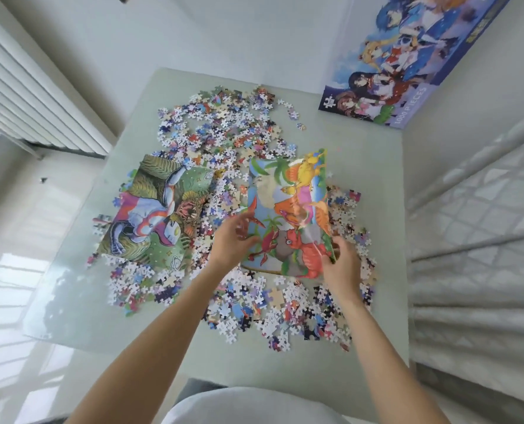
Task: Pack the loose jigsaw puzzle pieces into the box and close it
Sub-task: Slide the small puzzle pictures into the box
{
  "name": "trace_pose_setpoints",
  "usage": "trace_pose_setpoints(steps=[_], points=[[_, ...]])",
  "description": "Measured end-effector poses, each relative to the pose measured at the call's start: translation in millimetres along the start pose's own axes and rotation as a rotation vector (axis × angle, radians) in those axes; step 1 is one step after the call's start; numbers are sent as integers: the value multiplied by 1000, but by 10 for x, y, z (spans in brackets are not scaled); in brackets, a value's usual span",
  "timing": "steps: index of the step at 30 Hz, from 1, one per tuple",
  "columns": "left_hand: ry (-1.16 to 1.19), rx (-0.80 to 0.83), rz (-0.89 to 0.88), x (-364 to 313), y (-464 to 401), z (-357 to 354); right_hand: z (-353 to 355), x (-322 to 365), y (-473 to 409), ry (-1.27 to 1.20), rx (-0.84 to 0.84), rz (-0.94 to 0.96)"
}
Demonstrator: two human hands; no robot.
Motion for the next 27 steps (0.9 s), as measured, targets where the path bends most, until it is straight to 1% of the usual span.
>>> trace_pose_setpoints(steps=[2,4,5,7,9,11,12,13,15,19,21,24,25,27], points=[[25,-55,-29,50,13,376,-172,257,68,-125,86,-14],[-11,-88,-46,159,15,727,-487,494,94,-234,204,-38],[-56,-96,-41,254,30,929,-715,642,120,-251,258,-34],[-113,-123,24,556,25,1281,-1143,880,139,-176,321,22],[-68,-178,110,924,10,1669,-1603,1134,185,-64,346,97],[-11,-273,192,1245,-12,2034,-1998,1307,235,-19,365,108],[6,-308,226,1393,-51,2211,-2198,1370,255,-14,370,84],[-2,-325,248,1508,-103,2348,-2360,1422,271,-1,368,56],[-86,-303,263,1716,-247,2541,-2621,1504,280,78,334,18],[-335,-152,187,1931,-571,2536,-2838,1511,234,271,223,-51],[-384,-99,157,1973,-673,2466,-2871,1496,198,304,184,-89],[-331,-75,163,1996,-741,2441,-2885,1470,153,282,140,-124],[-317,-66,169,2008,-756,2443,-2871,1460,151,243,119,-143],[-277,-72,186,1992,-757,2463,-2823,1399,157,79,93,-222]])
Point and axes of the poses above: each hand's wrist, its own y-axis away from the middle knuckle, its own z-axis out of the back of the hand, x = y × z, the point moved 10 cm from there along -y, towards the middle knuckle, and after that the axes turned 4 degrees about -y, right-handed, at the moved point
